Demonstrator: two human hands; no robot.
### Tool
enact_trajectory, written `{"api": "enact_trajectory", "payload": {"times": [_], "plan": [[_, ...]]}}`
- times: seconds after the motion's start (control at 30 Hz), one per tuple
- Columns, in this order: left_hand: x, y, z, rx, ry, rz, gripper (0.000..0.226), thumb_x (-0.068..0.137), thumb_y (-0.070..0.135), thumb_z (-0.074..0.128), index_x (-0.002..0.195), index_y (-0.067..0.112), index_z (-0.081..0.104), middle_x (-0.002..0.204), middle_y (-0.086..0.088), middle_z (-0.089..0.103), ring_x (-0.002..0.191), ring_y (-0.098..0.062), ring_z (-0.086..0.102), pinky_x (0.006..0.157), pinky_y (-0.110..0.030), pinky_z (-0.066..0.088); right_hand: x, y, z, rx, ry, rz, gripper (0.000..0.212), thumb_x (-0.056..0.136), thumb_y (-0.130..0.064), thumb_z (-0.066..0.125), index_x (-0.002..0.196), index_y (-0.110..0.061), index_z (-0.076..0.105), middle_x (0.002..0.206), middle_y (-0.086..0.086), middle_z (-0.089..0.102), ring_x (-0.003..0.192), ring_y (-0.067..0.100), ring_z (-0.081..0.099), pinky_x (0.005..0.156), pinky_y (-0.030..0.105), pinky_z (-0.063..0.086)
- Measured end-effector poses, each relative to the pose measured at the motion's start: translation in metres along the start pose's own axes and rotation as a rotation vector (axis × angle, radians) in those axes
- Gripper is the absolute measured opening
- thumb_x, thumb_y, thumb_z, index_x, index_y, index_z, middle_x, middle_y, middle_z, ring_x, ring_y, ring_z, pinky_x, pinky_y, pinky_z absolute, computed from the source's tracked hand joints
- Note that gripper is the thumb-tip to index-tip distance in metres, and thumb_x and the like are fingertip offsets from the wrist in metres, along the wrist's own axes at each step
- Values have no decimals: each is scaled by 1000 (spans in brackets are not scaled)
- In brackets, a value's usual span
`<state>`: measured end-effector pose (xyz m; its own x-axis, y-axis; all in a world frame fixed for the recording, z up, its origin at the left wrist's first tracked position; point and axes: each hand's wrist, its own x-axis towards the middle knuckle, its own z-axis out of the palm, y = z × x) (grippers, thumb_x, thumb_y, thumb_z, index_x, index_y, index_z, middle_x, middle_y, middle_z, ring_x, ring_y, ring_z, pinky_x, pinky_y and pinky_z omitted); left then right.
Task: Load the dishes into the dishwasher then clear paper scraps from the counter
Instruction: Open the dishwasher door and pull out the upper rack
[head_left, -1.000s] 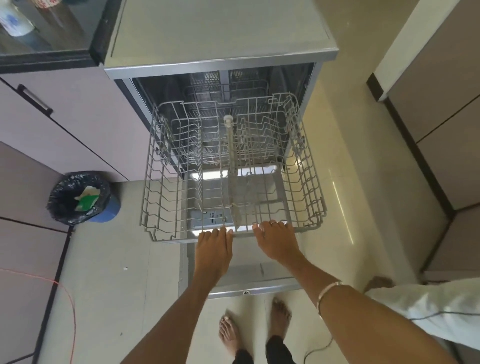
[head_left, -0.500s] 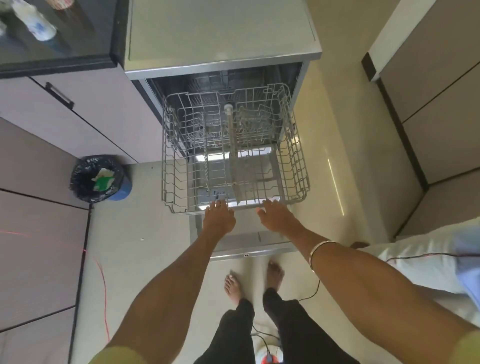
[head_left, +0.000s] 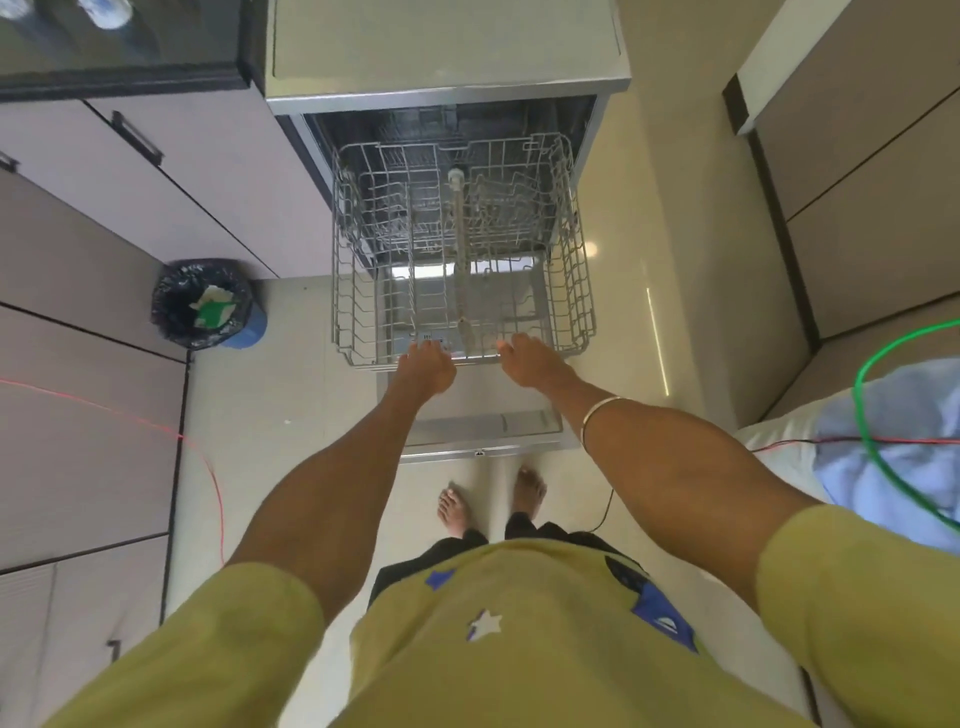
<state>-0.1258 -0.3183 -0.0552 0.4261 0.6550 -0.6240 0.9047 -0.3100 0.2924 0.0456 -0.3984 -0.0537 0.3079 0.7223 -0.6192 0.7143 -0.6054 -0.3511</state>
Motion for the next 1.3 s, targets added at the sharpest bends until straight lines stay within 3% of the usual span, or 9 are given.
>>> {"api": "enact_trajectory", "payload": {"times": [0.2, 0.33, 0.5, 0.63, 0.87, 1.03, 1.2, 1.3], "plan": [[-13, 6, -2, -26, 8, -43, 53, 104, 24, 32, 151, -1, 23, 158, -19, 24, 146, -36, 21, 119, -48, 20, -6, -10, -10, -109, 5, -35, 59, 104, -40, 23, 140, 2, 44, 142, 27, 45, 132, 42, 43, 108, 49, 36], [-22, 1, -4, -23, 14, -87, 53, 104, 25, 34, 150, 0, 25, 157, -20, 25, 145, -36, 23, 119, -49, 20, -6, -20, -18, -173, -17, -128, 50, 104, -28, 24, 136, 2, 48, 143, 26, 46, 130, 41, 45, 108, 50, 39], [-29, -7, -12, -60, 60, -195, 54, 104, 24, 33, 151, 0, 24, 159, -18, 23, 146, -34, 21, 118, -47, 18, 3, -31, -24, -157, -74, -81, 39, 98, -8, 32, 129, 2, 54, 123, 29, 59, 116, 42, 56, 97, 51, 48], [-41, -16, -18, -119, 118, -238, 55, 105, 25, 31, 152, 0, 19, 160, -17, 19, 148, -34, 16, 120, -46, 15, 1, -51, -29, -287, -31, -283, 39, 100, -12, 33, 131, -2, 54, 130, 25, 57, 121, 41, 53, 104, 51, 42], [-69, -68, -15, -238, 263, -353, 48, 105, 26, 28, 144, -3, 33, 151, -22, 35, 140, -37, 32, 114, -46, 24, 7, -112, -13, -424, -77, -430, 46, 100, -11, 27, 143, -7, 44, 142, 29, 46, 132, 45, 43, 111, 55, 35], [-84, -115, -31, -222, 251, -380, 48, 106, 24, 25, 146, -2, 30, 156, -19, 27, 143, -36, 25, 116, -45, 19, 0, -169, -1, -511, -84, -472, 47, 101, -10, 25, 145, -8, 42, 141, 27, 49, 127, 42, 50, 102, 49, 45], [-101, -183, -50, -275, 274, -414, 51, 106, 27, 23, 149, -1, 24, 158, -17, 23, 145, -34, 21, 118, -45, 17, -13, -240, 22, -586, -49, -491, 46, 104, -21, 23, 140, -5, 48, 142, 22, 49, 130, 38, 48, 107, 46, 40], [-118, -231, -64, -302, 279, -468, 52, 106, 27, 22, 150, 0, 23, 158, -17, 24, 146, -34, 21, 119, -45, 18, -22, -286, 48, -544, -67, -473, 49, 107, -29, 21, 144, -3, 42, 146, 22, 45, 135, 38, 43, 110, 46, 36]]}}
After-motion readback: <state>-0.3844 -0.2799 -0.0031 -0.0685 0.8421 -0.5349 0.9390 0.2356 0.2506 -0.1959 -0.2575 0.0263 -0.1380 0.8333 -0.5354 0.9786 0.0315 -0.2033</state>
